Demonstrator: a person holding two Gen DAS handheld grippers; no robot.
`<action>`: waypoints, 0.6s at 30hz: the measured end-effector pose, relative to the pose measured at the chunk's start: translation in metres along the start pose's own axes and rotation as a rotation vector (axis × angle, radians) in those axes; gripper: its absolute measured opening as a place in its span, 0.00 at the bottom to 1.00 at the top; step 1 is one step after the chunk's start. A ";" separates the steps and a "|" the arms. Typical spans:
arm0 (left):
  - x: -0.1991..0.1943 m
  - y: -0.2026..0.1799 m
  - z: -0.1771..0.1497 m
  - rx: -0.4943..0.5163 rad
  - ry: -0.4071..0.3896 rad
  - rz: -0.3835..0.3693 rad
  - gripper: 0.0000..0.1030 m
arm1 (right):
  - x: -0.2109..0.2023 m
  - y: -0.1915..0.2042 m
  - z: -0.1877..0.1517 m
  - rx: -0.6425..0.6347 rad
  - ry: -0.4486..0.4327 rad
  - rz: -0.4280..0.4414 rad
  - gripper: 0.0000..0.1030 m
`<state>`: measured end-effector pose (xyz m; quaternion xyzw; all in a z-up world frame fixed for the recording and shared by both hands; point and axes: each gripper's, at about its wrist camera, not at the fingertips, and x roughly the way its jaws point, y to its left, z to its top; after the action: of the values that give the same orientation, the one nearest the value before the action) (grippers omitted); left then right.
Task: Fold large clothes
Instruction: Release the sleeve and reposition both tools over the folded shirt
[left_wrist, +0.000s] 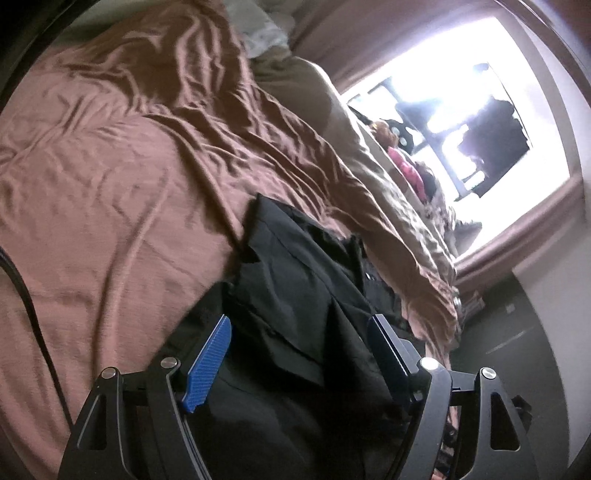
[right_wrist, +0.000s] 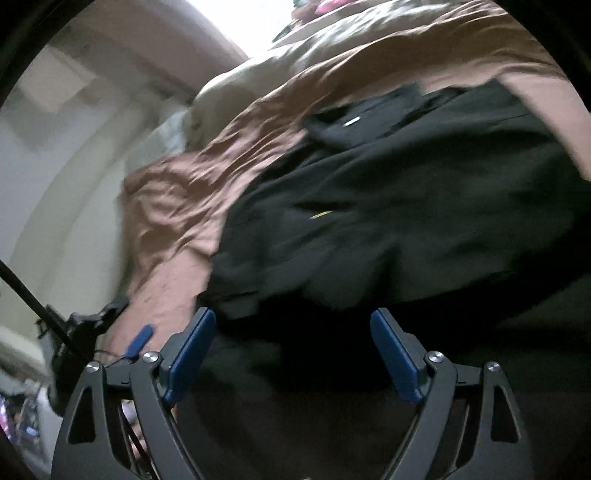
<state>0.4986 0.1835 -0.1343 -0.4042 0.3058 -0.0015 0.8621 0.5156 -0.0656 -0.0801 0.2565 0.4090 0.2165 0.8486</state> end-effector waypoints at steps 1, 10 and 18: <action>0.002 -0.005 -0.002 0.018 0.005 0.002 0.75 | -0.011 -0.013 0.002 0.029 -0.025 -0.020 0.82; 0.034 -0.070 -0.037 0.261 0.097 0.018 0.75 | -0.030 -0.108 0.021 0.321 -0.147 -0.070 0.62; 0.082 -0.136 -0.082 0.492 0.206 0.080 0.75 | -0.039 -0.137 0.029 0.383 -0.165 -0.049 0.62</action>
<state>0.5548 0.0143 -0.1228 -0.1678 0.3979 -0.0828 0.8981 0.5377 -0.2019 -0.1258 0.4200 0.3780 0.0921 0.8199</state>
